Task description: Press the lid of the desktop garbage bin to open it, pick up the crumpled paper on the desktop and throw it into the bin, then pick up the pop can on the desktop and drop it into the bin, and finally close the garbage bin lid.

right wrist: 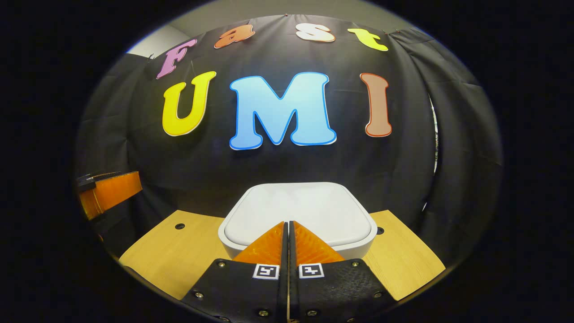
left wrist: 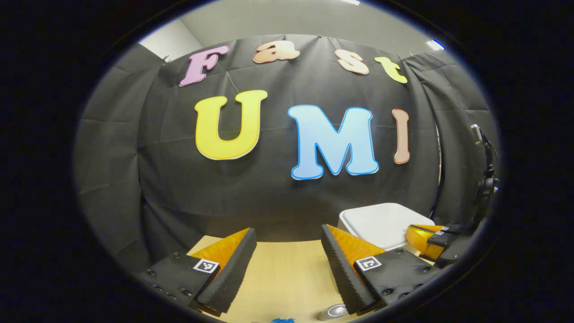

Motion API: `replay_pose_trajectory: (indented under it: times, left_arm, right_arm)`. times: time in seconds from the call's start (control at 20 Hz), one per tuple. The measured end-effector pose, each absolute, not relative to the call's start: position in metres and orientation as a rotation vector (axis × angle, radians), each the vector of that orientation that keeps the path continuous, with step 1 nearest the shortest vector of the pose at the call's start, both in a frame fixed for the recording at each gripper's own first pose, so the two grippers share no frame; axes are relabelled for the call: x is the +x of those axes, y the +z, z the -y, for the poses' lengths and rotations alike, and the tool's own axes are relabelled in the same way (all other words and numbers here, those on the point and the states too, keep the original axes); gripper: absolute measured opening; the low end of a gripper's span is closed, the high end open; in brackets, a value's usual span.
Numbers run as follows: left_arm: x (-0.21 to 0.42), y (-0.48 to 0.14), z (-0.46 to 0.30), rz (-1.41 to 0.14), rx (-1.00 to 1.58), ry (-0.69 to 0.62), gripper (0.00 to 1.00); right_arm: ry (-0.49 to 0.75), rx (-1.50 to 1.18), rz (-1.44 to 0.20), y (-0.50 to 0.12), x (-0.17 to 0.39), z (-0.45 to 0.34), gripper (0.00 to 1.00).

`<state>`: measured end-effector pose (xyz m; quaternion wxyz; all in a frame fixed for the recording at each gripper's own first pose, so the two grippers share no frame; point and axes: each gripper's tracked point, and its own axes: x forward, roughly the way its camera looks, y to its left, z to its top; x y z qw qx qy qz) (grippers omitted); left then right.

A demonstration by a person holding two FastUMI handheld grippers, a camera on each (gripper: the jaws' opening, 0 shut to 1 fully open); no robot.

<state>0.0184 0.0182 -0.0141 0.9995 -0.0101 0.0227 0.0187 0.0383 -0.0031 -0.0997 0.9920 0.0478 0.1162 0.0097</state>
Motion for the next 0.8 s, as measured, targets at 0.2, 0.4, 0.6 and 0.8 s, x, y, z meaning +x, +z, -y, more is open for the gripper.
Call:
replay_pose_trajectory:
  times: [0.2, 0.4, 0.6, 0.8]
  left_arm:
    - [0.018, -0.012, -0.019, -0.040, -0.017, 0.037, 0.95]
    - [0.018, -0.010, -0.018, -0.035, -0.015, 0.036, 0.95]
    - [0.015, -0.008, -0.017, -0.030, -0.017, 0.035, 0.95]
    - [0.013, -0.008, -0.018, -0.027, -0.017, 0.037, 0.95]
  right_arm:
    - [0.029, 0.068, -0.193, -0.078, 0.040, 0.005, 0.02]
    - [0.022, 0.074, -0.101, -0.037, 0.044, 0.009, 0.02]
    - [0.017, 0.072, -0.046, -0.016, 0.043, 0.011, 0.01]
    - [0.021, 0.072, -0.050, -0.017, 0.040, 0.009, 0.01]
